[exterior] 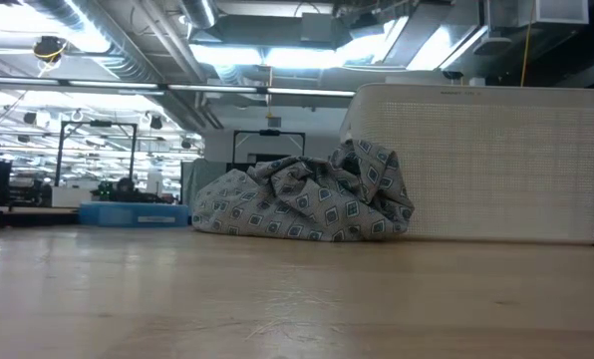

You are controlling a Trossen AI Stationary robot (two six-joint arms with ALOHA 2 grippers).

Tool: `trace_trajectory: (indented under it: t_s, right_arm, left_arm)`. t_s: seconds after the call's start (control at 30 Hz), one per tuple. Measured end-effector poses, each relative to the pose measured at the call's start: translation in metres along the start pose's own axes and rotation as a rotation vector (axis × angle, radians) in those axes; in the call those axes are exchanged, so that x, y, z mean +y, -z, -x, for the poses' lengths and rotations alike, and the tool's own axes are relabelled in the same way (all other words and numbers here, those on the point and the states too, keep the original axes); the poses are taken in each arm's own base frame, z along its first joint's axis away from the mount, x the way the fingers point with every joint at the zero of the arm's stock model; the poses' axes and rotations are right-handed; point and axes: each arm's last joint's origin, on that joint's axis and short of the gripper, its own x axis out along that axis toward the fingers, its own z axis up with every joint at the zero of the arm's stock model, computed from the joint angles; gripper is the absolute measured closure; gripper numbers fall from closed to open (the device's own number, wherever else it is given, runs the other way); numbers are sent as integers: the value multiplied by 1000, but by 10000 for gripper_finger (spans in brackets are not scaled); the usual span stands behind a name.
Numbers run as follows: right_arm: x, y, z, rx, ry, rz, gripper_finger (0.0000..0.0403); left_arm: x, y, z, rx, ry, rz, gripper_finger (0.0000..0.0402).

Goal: Pick & place medical supplies in basket/bin
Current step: Put the red bandage into the black bin

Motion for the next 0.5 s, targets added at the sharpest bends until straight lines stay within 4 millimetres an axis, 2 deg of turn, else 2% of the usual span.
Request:
trace_trajectory:
  t_s: [0.23, 0.5]
  right_arm:
    - [-7, 2, -6, 23, -21, -10, 209]
    - [-7, 3, -7, 28, -35, -10, 209]
  left_arm:
    - [-9, -3, 4, 70, -117, -84, 377]
    - [-8, -3, 5, 97, -164, -120, 377]
